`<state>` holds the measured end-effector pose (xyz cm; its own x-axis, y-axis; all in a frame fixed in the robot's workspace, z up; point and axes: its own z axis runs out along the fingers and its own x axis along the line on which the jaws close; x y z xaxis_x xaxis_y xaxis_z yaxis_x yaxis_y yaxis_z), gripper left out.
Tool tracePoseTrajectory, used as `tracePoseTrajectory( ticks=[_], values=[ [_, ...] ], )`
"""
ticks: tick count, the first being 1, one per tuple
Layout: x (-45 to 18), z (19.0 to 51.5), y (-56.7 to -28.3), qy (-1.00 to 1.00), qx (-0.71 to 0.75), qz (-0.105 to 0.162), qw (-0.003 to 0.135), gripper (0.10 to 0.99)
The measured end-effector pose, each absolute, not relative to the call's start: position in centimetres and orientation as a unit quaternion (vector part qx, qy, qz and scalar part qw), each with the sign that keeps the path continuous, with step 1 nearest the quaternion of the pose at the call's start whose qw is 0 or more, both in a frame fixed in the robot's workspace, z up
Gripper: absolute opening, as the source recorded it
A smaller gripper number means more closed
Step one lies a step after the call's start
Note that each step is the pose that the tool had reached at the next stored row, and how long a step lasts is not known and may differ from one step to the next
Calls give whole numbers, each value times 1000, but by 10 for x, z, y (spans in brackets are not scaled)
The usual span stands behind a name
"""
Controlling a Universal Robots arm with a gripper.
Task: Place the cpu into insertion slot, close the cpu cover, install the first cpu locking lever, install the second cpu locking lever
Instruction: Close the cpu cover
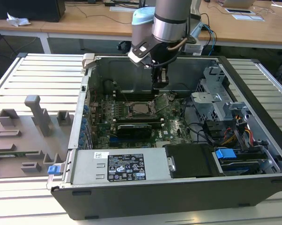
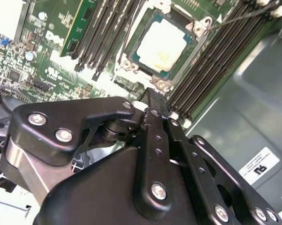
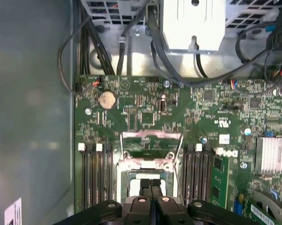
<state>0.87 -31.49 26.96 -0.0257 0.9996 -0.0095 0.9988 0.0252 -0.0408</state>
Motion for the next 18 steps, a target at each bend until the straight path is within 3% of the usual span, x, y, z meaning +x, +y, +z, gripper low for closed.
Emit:
tracePoseTrajectory(
  ticks=[18],
  values=[
    [44,262,-314,-716,-698,18,11,106]
  ],
)
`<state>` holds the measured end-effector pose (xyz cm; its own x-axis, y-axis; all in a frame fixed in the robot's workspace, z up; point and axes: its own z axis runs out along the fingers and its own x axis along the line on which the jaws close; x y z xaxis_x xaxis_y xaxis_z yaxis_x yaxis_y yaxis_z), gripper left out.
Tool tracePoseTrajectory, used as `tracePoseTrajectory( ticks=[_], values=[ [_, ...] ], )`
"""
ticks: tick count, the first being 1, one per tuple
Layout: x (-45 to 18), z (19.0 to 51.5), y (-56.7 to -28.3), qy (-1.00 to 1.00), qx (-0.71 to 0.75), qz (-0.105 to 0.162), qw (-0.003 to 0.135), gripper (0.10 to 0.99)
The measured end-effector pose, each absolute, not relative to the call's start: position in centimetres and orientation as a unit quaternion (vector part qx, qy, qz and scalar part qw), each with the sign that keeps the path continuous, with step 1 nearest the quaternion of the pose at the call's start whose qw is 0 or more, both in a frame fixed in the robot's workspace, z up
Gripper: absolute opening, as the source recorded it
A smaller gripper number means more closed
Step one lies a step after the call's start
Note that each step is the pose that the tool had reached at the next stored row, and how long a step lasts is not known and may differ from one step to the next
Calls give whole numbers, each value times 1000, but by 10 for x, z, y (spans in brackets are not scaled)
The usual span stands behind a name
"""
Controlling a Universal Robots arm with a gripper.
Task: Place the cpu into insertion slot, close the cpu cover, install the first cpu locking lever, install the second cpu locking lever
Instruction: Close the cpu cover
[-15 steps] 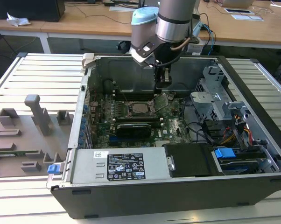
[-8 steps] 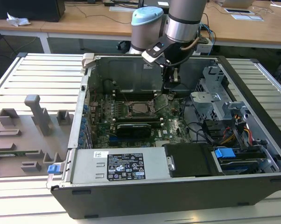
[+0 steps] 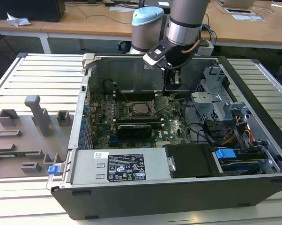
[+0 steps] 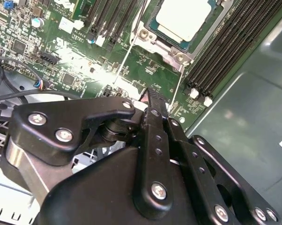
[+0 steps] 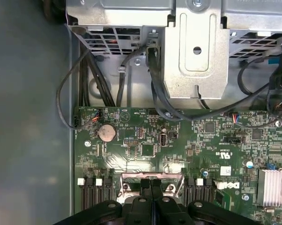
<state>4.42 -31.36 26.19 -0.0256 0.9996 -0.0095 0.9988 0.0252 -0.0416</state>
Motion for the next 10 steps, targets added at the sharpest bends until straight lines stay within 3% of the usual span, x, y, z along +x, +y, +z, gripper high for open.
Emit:
tracePoseTrajectory(
  ticks=[10],
  values=[
    [49,262,-313,-716,-698,18,11,106]
  ],
)
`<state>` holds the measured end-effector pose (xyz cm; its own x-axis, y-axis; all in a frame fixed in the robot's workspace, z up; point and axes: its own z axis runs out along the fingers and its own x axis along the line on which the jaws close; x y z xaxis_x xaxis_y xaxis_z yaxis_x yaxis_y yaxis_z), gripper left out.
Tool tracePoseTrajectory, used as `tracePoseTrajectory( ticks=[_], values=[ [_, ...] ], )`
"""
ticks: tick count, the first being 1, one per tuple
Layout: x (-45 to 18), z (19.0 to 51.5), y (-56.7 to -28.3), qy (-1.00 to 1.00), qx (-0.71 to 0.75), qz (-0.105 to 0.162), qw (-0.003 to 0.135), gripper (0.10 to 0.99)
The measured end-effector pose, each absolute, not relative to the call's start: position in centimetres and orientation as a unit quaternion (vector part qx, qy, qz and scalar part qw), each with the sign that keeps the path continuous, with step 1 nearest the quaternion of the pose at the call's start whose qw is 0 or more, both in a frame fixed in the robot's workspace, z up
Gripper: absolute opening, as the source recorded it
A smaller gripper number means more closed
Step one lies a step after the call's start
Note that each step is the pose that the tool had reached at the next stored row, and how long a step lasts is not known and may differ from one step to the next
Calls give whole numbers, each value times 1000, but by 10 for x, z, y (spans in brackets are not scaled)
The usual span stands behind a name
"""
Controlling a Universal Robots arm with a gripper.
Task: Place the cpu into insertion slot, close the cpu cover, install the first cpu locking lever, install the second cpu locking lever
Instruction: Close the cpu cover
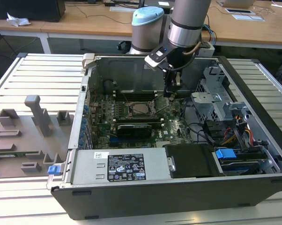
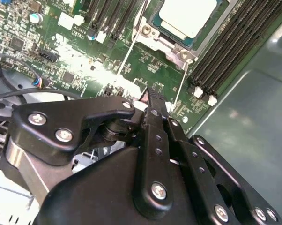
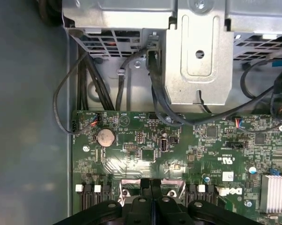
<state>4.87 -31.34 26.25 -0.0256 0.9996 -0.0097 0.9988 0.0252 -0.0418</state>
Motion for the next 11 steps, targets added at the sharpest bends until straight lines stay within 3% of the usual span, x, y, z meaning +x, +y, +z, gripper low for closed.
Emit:
tracePoseTrajectory(
  ticks=[11],
  values=[
    [85,262,-309,-716,-697,31,23,106]
  ],
)
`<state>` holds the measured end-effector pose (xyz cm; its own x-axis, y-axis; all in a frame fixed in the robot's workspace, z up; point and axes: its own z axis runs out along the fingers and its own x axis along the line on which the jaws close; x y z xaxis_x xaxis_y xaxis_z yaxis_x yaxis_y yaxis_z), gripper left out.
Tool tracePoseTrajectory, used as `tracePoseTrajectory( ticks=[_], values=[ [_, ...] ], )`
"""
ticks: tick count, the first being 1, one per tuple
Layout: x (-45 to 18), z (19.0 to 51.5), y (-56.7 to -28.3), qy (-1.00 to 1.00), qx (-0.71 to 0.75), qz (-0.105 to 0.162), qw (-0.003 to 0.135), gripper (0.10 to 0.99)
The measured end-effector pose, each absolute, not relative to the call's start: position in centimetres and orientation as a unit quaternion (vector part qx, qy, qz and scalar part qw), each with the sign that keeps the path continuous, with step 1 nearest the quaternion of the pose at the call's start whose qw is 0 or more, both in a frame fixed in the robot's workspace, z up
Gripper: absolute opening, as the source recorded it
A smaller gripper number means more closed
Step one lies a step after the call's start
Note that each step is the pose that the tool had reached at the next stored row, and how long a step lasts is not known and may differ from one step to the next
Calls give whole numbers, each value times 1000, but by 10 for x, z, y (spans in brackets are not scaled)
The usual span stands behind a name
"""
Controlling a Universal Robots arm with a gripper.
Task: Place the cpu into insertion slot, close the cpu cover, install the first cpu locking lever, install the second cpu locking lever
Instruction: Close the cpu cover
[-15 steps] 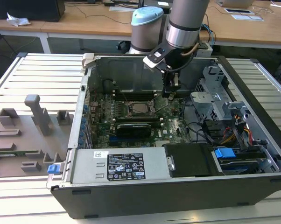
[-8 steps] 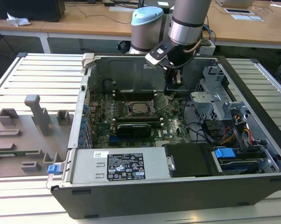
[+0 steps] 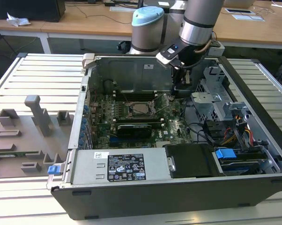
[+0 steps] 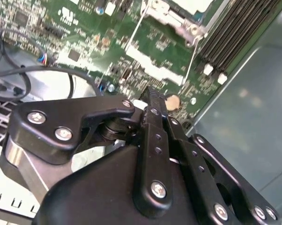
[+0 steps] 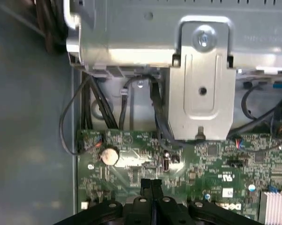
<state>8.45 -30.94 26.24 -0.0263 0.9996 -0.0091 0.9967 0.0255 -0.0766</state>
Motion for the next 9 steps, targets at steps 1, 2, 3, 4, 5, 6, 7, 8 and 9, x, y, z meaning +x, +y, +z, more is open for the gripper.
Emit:
tracePoseTrajectory(
  ticks=[1,2,3,4,5,6,7,8,9],
  values=[
    [88,262,-309,-716,-697,32,24,106],
    [91,262,-309,-716,-697,32,25,106],
    [93,262,-309,-716,-697,32,25,106],
    [96,262,-309,-716,-697,33,25,106],
    [98,262,-308,-716,-697,33,26,106],
    [101,262,-308,-716,-697,34,26,106],
    [101,262,-308,-716,-697,34,26,106],
    [101,262,-308,-715,-697,34,26,106],
    [101,261,-308,-715,-697,34,26,106]
  ],
)
